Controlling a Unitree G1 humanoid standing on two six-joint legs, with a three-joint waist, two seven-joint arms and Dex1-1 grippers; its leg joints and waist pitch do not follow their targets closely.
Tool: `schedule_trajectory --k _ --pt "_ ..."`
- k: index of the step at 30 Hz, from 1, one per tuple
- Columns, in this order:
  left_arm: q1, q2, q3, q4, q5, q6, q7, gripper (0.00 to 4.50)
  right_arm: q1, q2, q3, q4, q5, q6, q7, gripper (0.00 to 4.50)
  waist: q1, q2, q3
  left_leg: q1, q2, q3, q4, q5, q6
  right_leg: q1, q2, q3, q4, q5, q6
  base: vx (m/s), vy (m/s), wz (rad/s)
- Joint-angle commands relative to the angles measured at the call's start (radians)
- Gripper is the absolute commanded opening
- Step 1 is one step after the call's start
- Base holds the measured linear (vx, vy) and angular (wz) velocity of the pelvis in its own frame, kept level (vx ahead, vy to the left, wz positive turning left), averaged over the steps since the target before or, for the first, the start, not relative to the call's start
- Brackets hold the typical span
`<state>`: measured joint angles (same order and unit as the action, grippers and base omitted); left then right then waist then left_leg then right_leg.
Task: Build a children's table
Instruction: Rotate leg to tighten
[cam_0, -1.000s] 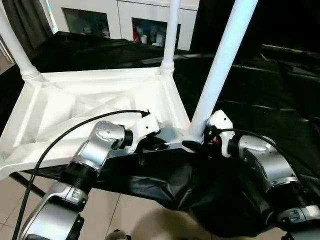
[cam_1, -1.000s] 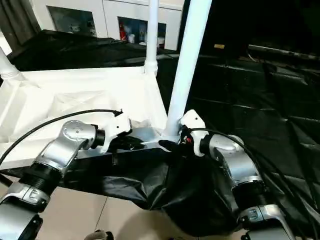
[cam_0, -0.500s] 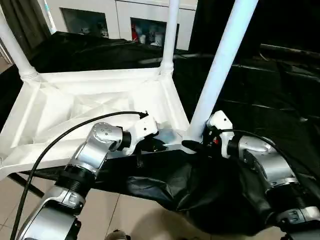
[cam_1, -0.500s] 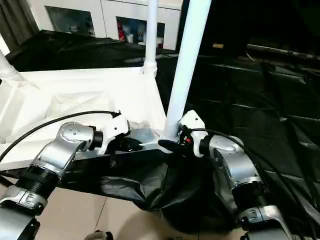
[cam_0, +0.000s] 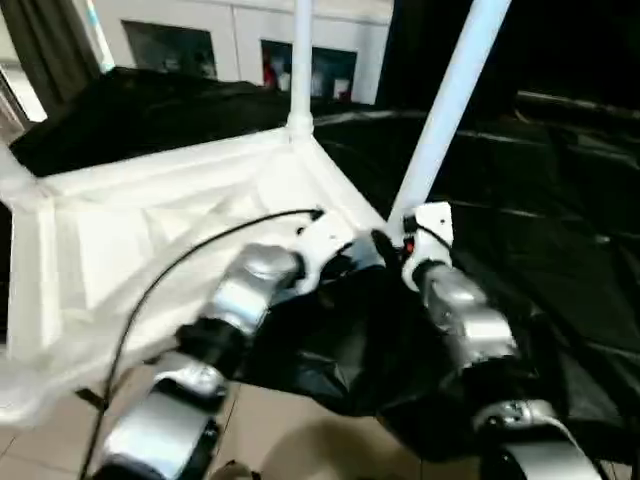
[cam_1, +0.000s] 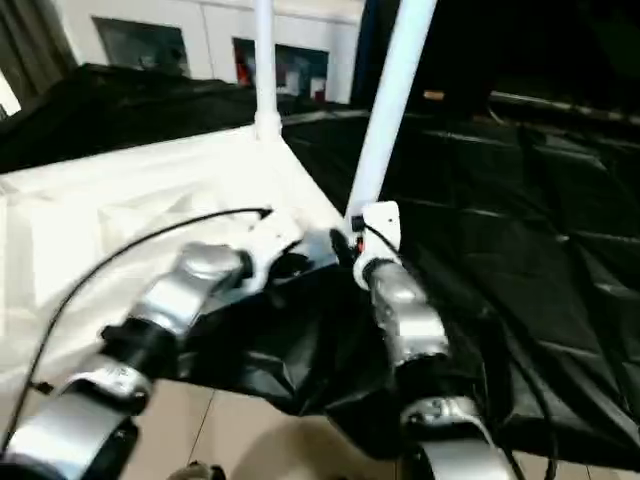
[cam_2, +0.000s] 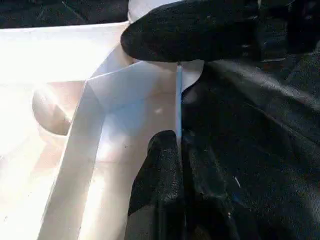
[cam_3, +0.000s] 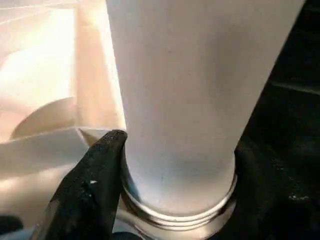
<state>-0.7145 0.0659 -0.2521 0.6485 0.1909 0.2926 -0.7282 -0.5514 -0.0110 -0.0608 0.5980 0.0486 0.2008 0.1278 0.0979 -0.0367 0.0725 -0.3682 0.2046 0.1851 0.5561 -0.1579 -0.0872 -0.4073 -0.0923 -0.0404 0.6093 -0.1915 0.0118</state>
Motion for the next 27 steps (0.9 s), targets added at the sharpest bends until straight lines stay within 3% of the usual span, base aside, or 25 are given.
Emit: schedule_trajectory --k 1,3,8,12,16,20,24,27 --pt "0.015 -0.087 -0.045 0.014 -0.043 -0.024 -0.004 0.00 0.000 0.069 0.076 0.027 -0.004 0.010 0.038 2.72 0.003 -0.010 -0.052 0.003 0.013 -0.003 -0.063 -0.215 0.035 0.039 -0.040 0.030 -0.081 -0.194 -0.157 0.000 0.000 0.00" --pt "0.008 -0.077 -0.039 0.027 -0.045 -0.032 -0.010 0.00 -0.005 0.066 0.087 0.024 -0.006 0.000 0.064 3.28 0.001 -0.010 -0.049 0.004 0.012 -0.003 -0.064 -0.235 0.034 0.039 -0.039 0.031 -0.082 -0.208 -0.153 0.000 0.000 0.00" --pt "-0.001 -0.040 -0.027 0.045 -0.047 -0.055 -0.032 0.00 -0.019 0.039 0.081 0.024 -0.002 -0.011 0.090 3.76 0.002 -0.007 -0.050 0.004 0.013 -0.006 -0.067 -0.252 0.031 0.038 -0.040 0.031 -0.086 -0.230 -0.145 0.000 0.000 0.00" --pt "-0.001 0.023 -0.011 0.043 -0.050 -0.075 -0.090 0.00 -0.020 -0.046 0.074 -0.019 0.013 0.038 0.186 3.76 0.003 -0.008 -0.051 0.002 0.014 -0.006 -0.067 -0.253 0.034 0.043 -0.040 0.030 -0.084 -0.225 -0.151 0.000 0.000 0.00" --pt "0.022 0.111 -0.012 0.005 -0.068 -0.098 -0.218 0.00 0.024 -0.189 0.119 -0.133 0.030 0.076 0.418 3.76 0.005 -0.014 -0.053 0.000 0.013 -0.004 -0.061 -0.209 0.056 0.047 -0.041 0.029 -0.080 -0.176 -0.168 0.000 0.000 0.00" --pt "0.062 0.177 -0.013 -0.064 -0.120 -0.120 -0.370 0.00 0.073 -0.321 0.178 -0.219 0.033 0.057 0.630 3.76 0.013 -0.016 -0.058 -0.005 0.017 -0.003 -0.051 -0.125 0.095 0.053 -0.040 0.028 -0.059 -0.029 -0.210 0.000 0.000 0.00" --pt "0.094 0.214 -0.024 -0.122 -0.155 -0.124 -0.453 0.00 0.080 -0.368 0.195 -0.233 0.042 0.038 0.715 3.76 0.011 -0.013 -0.056 0.001 0.021 0.001 -0.049 -0.145 0.109 0.045 -0.039 0.028 -0.060 -0.039 -0.247 0.000 0.000 0.00" --pt "0.102 0.225 -0.028 -0.130 -0.162 -0.126 -0.464 0.00 0.083 -0.385 0.211 -0.247 0.048 0.046 0.754 3.76 0.013 -0.014 -0.056 0.000 0.020 0.001 -0.048 -0.134 0.111 0.046 -0.038 0.028 -0.057 -0.029 -0.249 0.000 0.000 0.00"
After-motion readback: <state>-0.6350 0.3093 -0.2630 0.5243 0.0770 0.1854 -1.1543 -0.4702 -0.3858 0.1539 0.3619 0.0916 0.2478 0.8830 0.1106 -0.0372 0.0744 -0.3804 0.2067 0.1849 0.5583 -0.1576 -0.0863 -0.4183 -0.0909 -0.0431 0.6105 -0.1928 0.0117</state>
